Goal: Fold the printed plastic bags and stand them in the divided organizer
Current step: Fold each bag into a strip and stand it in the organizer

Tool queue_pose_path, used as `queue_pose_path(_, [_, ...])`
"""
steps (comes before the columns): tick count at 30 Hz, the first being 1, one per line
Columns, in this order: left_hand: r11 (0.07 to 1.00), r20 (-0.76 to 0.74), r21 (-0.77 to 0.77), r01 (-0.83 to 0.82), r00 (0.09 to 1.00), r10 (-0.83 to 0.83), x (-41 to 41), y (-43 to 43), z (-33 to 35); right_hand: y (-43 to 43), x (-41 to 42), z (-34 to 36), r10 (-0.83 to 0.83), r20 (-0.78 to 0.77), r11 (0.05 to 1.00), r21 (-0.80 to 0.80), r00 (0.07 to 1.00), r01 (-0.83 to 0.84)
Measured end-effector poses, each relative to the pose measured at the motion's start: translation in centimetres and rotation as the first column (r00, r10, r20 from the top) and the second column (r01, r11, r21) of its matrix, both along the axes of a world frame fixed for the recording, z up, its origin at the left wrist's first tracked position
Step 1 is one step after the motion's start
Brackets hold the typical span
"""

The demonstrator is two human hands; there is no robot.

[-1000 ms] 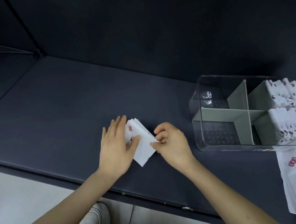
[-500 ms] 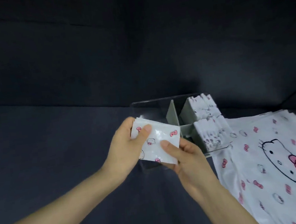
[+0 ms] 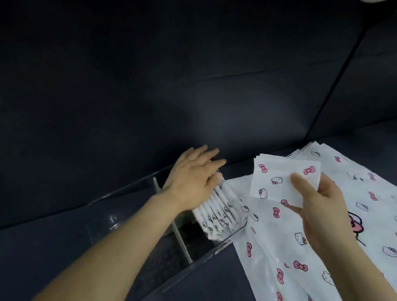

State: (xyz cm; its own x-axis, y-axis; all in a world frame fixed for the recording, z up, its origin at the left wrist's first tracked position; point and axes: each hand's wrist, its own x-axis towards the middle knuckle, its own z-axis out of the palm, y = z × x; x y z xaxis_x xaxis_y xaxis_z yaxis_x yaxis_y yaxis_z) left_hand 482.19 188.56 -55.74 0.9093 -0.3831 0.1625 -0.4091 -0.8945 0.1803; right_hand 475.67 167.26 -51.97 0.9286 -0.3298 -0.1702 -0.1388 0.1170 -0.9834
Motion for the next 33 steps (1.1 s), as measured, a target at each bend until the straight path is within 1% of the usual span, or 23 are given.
queue_pose_path(1, [0.995,-0.037,0.093,0.025,0.999,-0.022,1.0,0.1,-0.2,0.0,0.7,-0.3,0.004,0.003,0.998,-0.06,1.0,-0.003])
queue_pose_path(2, [0.988,-0.073,0.146,0.052,0.996,-0.042,1.6,0.4,-0.3,0.1,1.4,-0.5,0.013,0.007,0.992,-0.123,1.0,-0.012])
queue_pose_path(3, [0.983,-0.098,0.165,0.074,0.994,-0.058,1.9,0.9,-0.6,0.4,2.1,-0.5,0.034,0.014,0.983,-0.18,0.999,-0.031])
queue_pose_path(4, [0.983,-0.104,0.162,0.086,0.992,-0.07,1.9,1.5,-1.0,0.8,2.8,-0.5,0.059,0.023,0.973,-0.223,0.998,-0.052])
queue_pose_path(5, [0.986,-0.08,0.138,0.099,0.993,-0.088,1.8,2.2,-1.4,1.2,3.4,-0.5,0.088,0.039,0.966,-0.249,0.995,-0.075])
queue_pose_path(8, [0.987,0.048,0.065,0.144,0.988,-0.148,1.0,4.1,-2.6,2.6,5.3,-0.7,0.21,0.056,0.92,-0.349,0.976,-0.178])
queue_pose_path(10, [0.986,0.093,0.06,0.155,0.983,-0.16,0.4,4.7,-3.0,3.7,6.4,-0.9,0.297,0.047,0.87,-0.426,0.954,-0.25])
queue_pose_path(12, [0.988,0.128,0.065,0.139,0.981,-0.147,-0.1,4.8,-3.4,4.7,7.2,-1.1,0.379,0.031,0.796,-0.52,0.925,-0.309])
queue_pose_path(14, [0.993,0.147,0.046,0.11,0.982,-0.116,-0.4,4.8,-3.9,5.7,7.9,-1.2,0.453,-0.006,0.703,-0.613,0.891,-0.362])
queue_pose_path(18, [0.991,0.11,-0.105,0.082,0.992,-0.07,-0.9,4.6,-4.8,6.9,8.9,-1.3,0.547,-0.161,0.449,-0.772,0.821,-0.45])
queue_pose_path(19, [0.987,0.115,-0.137,0.079,0.991,-0.063,-1.0,4.5,-5.0,7.1,9.2,-1.2,0.558,-0.197,0.4,-0.788,0.806,-0.469])
queue_pose_path(21, [0.983,0.138,-0.171,0.074,0.989,-0.051,-1.0,4.4,-5.3,7.5,9.6,-0.8,0.571,-0.25,0.339,-0.796,0.782,-0.502])
queue_pose_path(23, [0.979,0.176,-0.189,0.078,0.983,-0.044,-1.1,4.3,-5.6,7.8,10.2,-0.4,0.578,-0.294,0.31,-0.784,0.761,-0.539])
queue_pose_path(26, [0.974,0.207,-0.212,0.08,0.978,-0.035,-1.2,4.2,-5.8,8.4,11.1,-0.5,0.581,-0.355,0.293,-0.748,0.732,-0.596])
queue_pose_path(29, [0.973,0.212,-0.218,0.078,0.977,-0.031,-1.3,4.1,-5.8,9.3,11.6,-1.3,0.567,-0.425,0.197,-0.762,0.706,-0.617])
queue_pose_path(30, [0.974,0.207,-0.215,0.077,0.978,-0.031,-1.3,4.1,-5.8,9.4,11.5,-1.4,0.571,-0.425,0.187,-0.766,0.703,-0.615])
queue_pose_path(31, [0.974,0.199,-0.212,0.076,0.98,-0.033,-1.3,4.2,-5.8,9.4,11.3,-1.5,0.578,-0.408,0.205,-0.766,0.707,-0.609])
queue_pose_path(32, [0.975,0.19,-0.208,0.075,0.981,-0.035,-1.3,4.3,-5.8,9.3,11.0,-1.5,0.572,-0.372,0.239,-0.776,0.731,-0.583])
queue_pose_path(33, [0.976,0.182,-0.204,0.073,0.983,-0.036,-1.3,4.3,-5.8,9.1,10.6,-1.4,0.546,-0.318,0.27,-0.809,0.775,-0.523])
